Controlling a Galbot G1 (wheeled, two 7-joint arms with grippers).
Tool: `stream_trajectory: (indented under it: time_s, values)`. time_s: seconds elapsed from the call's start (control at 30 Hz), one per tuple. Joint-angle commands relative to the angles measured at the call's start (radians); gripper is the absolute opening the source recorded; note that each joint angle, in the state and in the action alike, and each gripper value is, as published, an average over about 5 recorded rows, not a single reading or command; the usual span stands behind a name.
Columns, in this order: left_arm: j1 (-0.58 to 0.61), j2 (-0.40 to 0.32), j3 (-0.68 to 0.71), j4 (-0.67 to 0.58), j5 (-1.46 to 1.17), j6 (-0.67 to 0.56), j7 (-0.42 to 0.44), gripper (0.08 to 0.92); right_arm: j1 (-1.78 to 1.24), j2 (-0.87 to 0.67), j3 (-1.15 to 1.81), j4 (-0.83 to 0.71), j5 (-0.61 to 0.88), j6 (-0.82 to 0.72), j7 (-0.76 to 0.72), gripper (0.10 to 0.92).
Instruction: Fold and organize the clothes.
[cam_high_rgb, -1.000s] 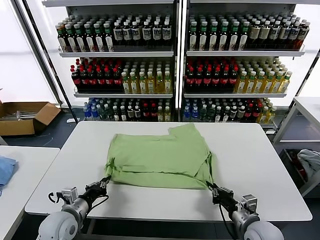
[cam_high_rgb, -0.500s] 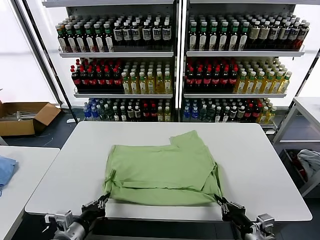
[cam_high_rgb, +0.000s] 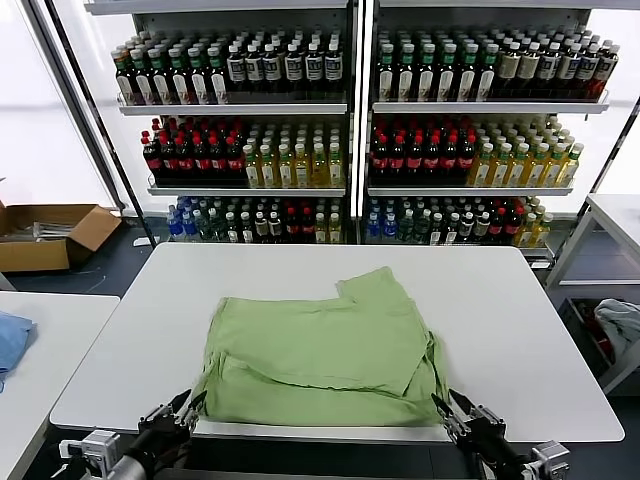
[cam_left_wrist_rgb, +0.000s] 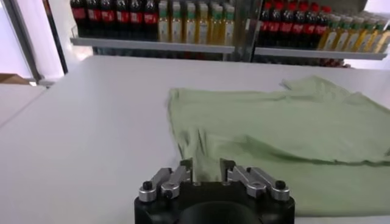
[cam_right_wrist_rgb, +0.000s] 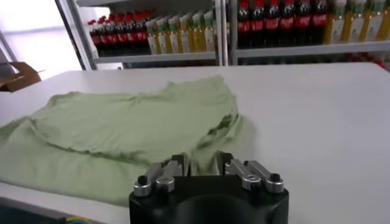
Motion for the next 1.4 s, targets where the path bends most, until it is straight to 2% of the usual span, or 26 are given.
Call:
stream_trajectory:
  time_s: [0.03,0.23,0.33,0.47,0.7,0.93,1.13,1.4]
  values:
    - [-0.034,0.042,-0.057,-0.011,-0.048,0.001,0.002,0.472,0.207,-0.121,0.025,-0.077,0.109,0.009,-0.022,0.610]
    - [-0.196,0.138,-0.005,0.114,-0.130,0.000,0.021,0.645,0.561,-0.186,-0.137,-0.329,0.133,-0.062,-0.078,0.776]
    - [-0.306,0.180,0.053,0.215,-0.172,0.000,0.036,0.731,0.746,-0.192,-0.253,-0.452,0.128,-0.117,-0.104,0.815]
    - [-0.448,0.230,0.143,0.341,-0.197,-0.004,0.059,0.809,0.939,-0.184,-0.406,-0.607,0.096,-0.149,-0.133,0.822]
    - [-0.677,0.263,0.301,0.585,-0.199,-0.027,0.084,0.823,1.133,-0.113,-0.563,-0.860,0.031,-0.133,-0.165,0.823]
    - [-0.839,0.251,0.408,0.766,-0.198,-0.039,0.097,0.823,1.247,0.002,-0.618,-1.039,-0.022,-0.117,-0.159,0.823]
    - [-0.927,0.222,0.464,0.849,-0.198,-0.042,0.097,0.823,1.298,0.057,-0.646,-1.132,-0.054,-0.108,-0.161,0.823]
    - [-0.986,0.181,0.511,0.909,-0.191,-0.042,0.092,0.823,1.302,0.088,-0.663,-1.188,-0.086,-0.102,-0.157,0.823]
